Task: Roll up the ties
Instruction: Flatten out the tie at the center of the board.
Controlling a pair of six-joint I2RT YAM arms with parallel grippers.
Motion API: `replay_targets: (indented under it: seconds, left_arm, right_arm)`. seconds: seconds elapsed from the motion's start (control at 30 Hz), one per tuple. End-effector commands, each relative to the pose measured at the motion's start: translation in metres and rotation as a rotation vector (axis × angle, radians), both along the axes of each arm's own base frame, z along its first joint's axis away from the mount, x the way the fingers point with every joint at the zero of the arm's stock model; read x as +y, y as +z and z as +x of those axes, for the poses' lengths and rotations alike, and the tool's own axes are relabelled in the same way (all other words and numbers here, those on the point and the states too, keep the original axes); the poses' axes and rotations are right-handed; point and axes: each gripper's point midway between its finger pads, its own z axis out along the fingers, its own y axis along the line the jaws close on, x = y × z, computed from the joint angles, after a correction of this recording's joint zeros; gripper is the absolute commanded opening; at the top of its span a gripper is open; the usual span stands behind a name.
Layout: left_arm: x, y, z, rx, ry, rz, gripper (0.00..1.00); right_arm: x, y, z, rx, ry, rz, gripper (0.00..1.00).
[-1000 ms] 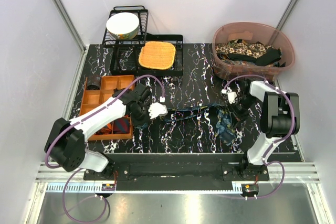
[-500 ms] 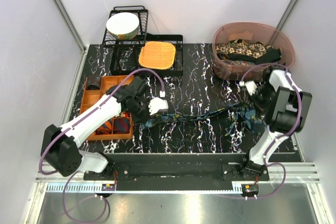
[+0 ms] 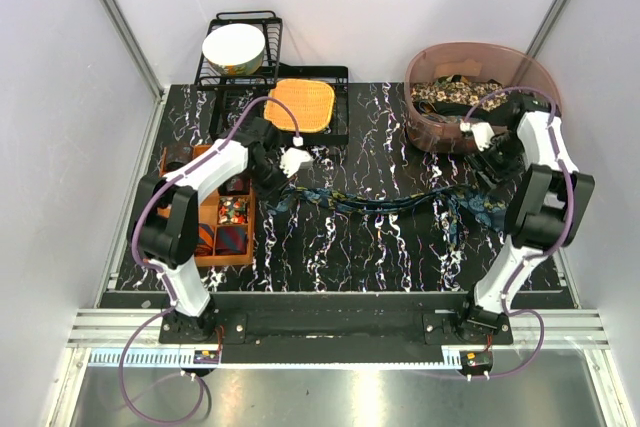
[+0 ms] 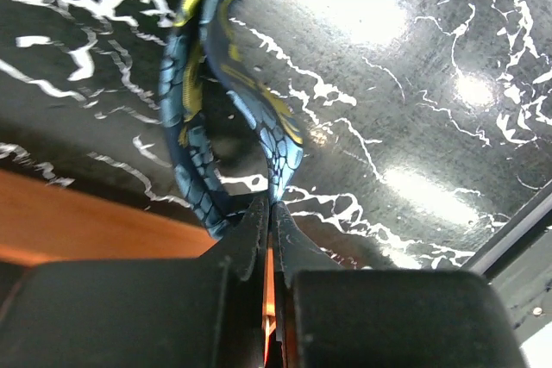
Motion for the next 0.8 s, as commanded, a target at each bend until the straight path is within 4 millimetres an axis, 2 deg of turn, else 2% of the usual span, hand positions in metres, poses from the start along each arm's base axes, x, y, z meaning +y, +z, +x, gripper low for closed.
replay_targets:
  seconds: [0.0, 0.03, 0.07, 0.13, 0.17, 0.2, 0.27, 0.33, 0.4, 0.43, 0.47, 0.5, 0.53, 0.57, 0.6, 0.63, 0.77]
  left_arm:
    - [-0.012, 0.002, 0.004, 0.005, 0.015, -0.044, 0.00]
    - [-0.012, 0.002, 0.003, 0.005, 0.014, -0.042, 0.00]
    - [-0.012, 0.002, 0.003, 0.004, 0.017, -0.043, 0.00]
    - [-0.010, 0.002, 0.000, 0.005, 0.017, -0.041, 0.00]
    - [-0.009, 0.001, -0.002, 0.008, 0.019, -0.039, 0.00]
    - [-0.009, 0.001, -0.003, 0.008, 0.021, -0.036, 0.00]
    - [-0.009, 0.001, -0.005, 0.010, 0.021, -0.040, 0.00]
    - [-0.008, 0.000, -0.007, 0.015, 0.023, -0.042, 0.00]
    - [-0.008, 0.000, -0.008, 0.014, 0.022, -0.042, 0.00]
    - [-0.007, 0.000, -0.009, 0.014, 0.024, -0.039, 0.00]
    - [-0.006, 0.000, -0.009, 0.011, 0.020, -0.037, 0.00]
    - [-0.005, 0.000, -0.009, 0.008, 0.019, -0.033, 0.00]
    - [-0.004, 0.000, -0.010, 0.005, 0.012, -0.031, 0.00]
    - [-0.004, -0.001, -0.011, 0.006, 0.010, -0.027, 0.00]
    - [-0.002, -0.001, -0.011, 0.005, 0.011, -0.024, 0.00]
    - [-0.001, -0.001, -0.010, 0.002, 0.010, -0.021, 0.00]
    - [0.004, 0.001, -0.006, -0.013, 0.017, -0.019, 0.00]
  right_arm:
    - [0.064, 0.024, -0.031, -0.009, -0.033, 0.135, 0.66]
    - [0.079, 0.025, -0.036, -0.013, -0.045, 0.147, 0.66]
    - [0.086, 0.010, -0.042, 0.000, -0.054, 0.155, 0.67]
    - [0.096, -0.001, -0.049, 0.002, -0.074, 0.147, 0.73]
    - [0.102, -0.016, -0.053, 0.004, -0.063, 0.140, 0.73]
    - [0.105, -0.022, -0.056, 0.011, -0.062, 0.136, 0.73]
    - [0.106, -0.041, -0.059, 0.014, -0.059, 0.102, 0.74]
    - [0.096, -0.055, -0.059, 0.012, -0.051, 0.045, 0.73]
    - [0.090, -0.068, -0.061, 0.014, -0.036, 0.010, 0.68]
    - [0.084, -0.074, -0.064, 0.024, -0.016, -0.023, 0.65]
    - [0.081, -0.075, -0.062, 0.016, -0.003, -0.036, 0.51]
    - [0.074, -0.075, -0.060, 0.008, 0.015, -0.071, 0.43]
    - [0.071, -0.072, -0.054, -0.013, 0.023, -0.087, 0.31]
    - [0.067, -0.070, -0.049, -0.029, 0.032, -0.104, 0.09]
    - [0.060, -0.067, -0.045, -0.042, 0.047, -0.131, 0.00]
    - [0.057, -0.060, -0.035, -0.072, 0.054, -0.134, 0.00]
    - [0.024, -0.034, -0.009, -0.156, 0.078, -0.210, 0.00]
